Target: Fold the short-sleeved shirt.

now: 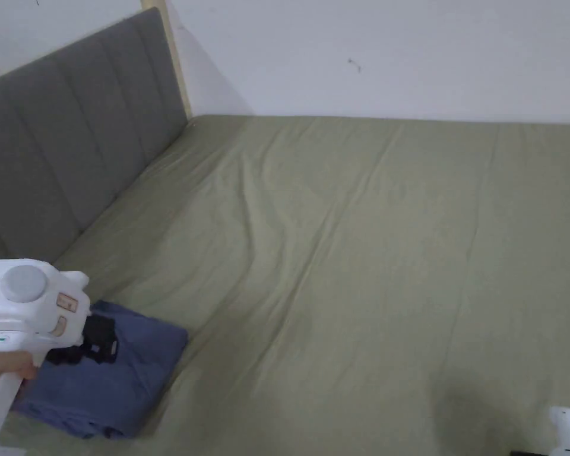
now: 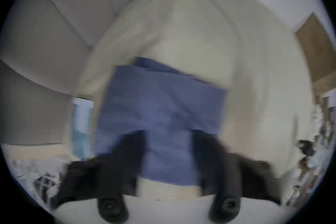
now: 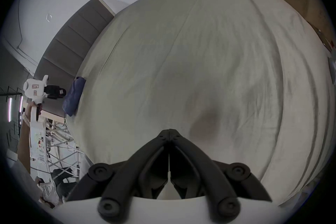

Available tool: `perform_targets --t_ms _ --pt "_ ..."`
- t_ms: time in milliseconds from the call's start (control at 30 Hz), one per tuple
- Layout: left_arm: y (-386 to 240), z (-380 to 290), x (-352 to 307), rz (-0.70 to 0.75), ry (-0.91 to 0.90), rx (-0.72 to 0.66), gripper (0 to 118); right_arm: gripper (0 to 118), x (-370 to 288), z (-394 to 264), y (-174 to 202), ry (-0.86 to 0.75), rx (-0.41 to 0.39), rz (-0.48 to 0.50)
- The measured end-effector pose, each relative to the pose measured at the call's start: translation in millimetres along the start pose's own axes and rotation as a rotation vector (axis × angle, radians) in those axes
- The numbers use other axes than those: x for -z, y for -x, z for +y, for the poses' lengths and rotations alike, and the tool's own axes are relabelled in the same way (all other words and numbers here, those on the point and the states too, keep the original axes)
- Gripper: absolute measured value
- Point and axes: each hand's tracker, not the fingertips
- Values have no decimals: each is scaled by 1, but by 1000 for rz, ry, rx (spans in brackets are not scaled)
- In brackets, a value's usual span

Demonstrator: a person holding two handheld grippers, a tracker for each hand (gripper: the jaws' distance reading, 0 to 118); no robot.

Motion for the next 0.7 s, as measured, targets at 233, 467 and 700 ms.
perform_targets --t_ms 233,467,700 --pt "-126 -69 -33 -238 -135 86 0 0 -18 -19 -18 -28 93 102" --pt "-216 -114 -62 -127 -256 223 0 0 -59 -35 -30 -131 84 47" --pt "-273 -144 -140 -23 -688 201 0 0 -140 -20 5 -494 -80 -218"
